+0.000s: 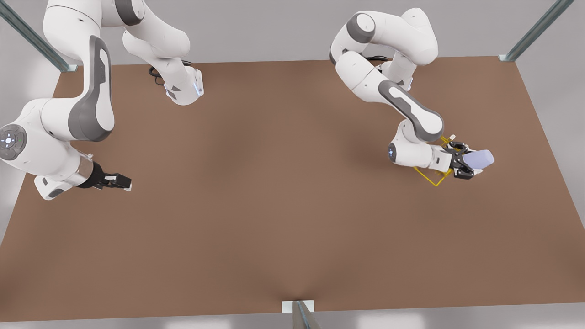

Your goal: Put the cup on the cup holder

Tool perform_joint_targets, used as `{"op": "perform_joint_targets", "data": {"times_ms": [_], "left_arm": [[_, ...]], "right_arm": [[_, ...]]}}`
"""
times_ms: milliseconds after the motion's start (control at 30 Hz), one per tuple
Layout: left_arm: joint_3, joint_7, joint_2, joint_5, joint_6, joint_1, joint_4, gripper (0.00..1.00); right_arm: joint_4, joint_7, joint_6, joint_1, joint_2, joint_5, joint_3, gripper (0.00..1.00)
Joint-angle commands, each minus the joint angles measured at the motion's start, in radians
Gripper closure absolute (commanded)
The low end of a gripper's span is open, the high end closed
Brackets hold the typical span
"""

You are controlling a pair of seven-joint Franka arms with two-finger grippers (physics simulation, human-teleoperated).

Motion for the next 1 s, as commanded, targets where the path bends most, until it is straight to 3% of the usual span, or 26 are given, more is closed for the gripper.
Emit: {"op": "perform_joint_targets", "data": {"times_ms": [0, 433, 633, 833, 967], "left_arm": [[0.000, -0.208, 0.000, 0.010, 0.022, -0.006, -0.010, 0.25], [0.017, -0.210, 0.026, 0.008, 0.004, -0.071, -0.005, 0.25], [0.003, -0.480, 0.047, 0.025, 0.030, -0.089, -0.008, 0.25], [0.017, -0.468, 0.076, 0.286, -0.031, -0.075, -0.010, 0.25], [-0.020, -0.471, 0.104, 0.300, -0.041, -0.063, -0.008, 0.25]], "right_arm": [[0.000, -0.003, -0.001, -0.002, -0.001, 0.001, 0.000, 0.00], [0.000, -0.003, -0.001, -0.002, -0.001, 0.001, 0.000, 0.00], [0.007, 0.008, 0.036, -0.002, 0.034, 0.002, 0.000, 0.00], [0.008, 0.008, 0.058, 0.000, 0.041, 0.004, 0.002, 0.00], [0.020, 0.000, 0.073, -0.002, 0.056, 0.004, 0.000, 0.00]]}}
